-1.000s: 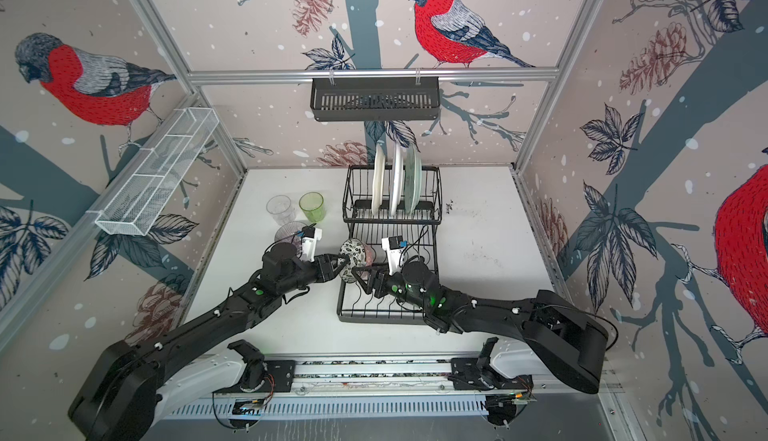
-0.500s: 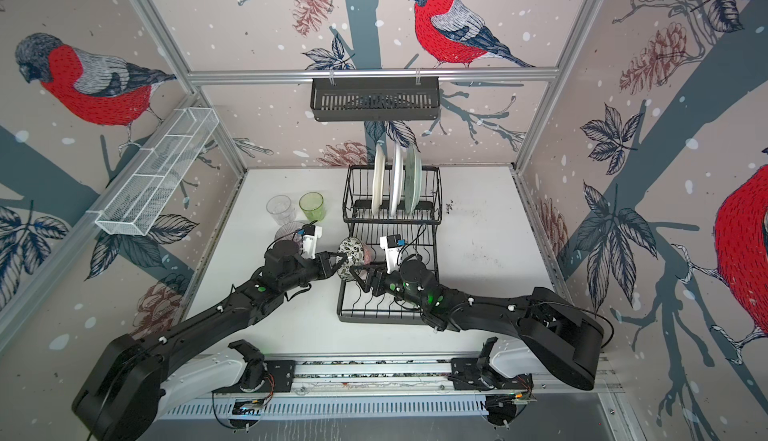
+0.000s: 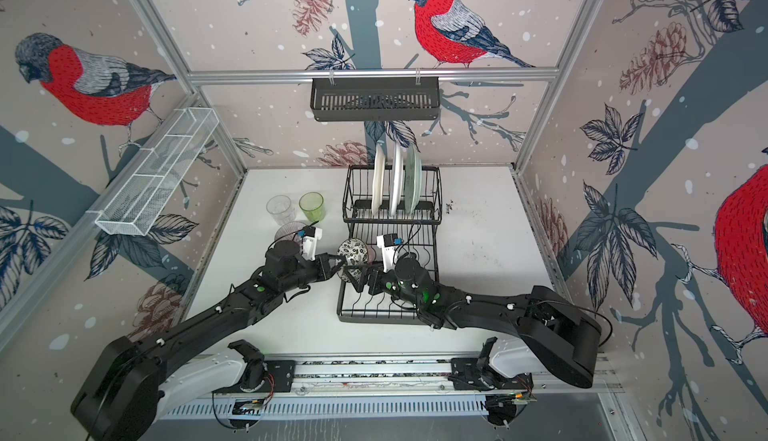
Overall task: Unload the mixed dishes from the dish rack
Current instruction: 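Grasp the pink bowl rim with left gripper and release it from right gripper, then lower the pink bowl onto the stacked bowls with left gripper while right arm withdraws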
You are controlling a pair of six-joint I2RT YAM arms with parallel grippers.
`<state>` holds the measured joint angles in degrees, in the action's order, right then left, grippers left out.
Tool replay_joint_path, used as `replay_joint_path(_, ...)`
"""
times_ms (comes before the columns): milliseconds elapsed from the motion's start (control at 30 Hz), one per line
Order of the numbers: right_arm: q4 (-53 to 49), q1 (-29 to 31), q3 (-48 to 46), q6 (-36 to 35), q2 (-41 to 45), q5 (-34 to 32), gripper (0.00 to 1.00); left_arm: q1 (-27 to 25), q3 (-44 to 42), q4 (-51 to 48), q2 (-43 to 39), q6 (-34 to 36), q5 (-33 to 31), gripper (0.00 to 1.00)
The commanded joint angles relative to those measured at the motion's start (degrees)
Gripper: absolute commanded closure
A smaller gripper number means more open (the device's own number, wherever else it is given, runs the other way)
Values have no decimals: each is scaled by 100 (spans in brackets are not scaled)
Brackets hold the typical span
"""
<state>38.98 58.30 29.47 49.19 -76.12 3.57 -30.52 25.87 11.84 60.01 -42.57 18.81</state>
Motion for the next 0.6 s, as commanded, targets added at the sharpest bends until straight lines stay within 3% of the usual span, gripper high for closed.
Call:
replay_joint_path(0, -161, -10, 77, -215, 170, -341, 0, 65, 105, -479, -190, 209, -682, 100)
replay_joint_path(333, -1368, -12, 2, -728, 1048, -1656, 0, 702, 429, -1314, -232, 563, -1318, 100)
replay_joint_path(567, -1718, -50, -135, -1286, 1606, -1877, 0, 936, 1058, -2141, -115, 832, -2237, 100)
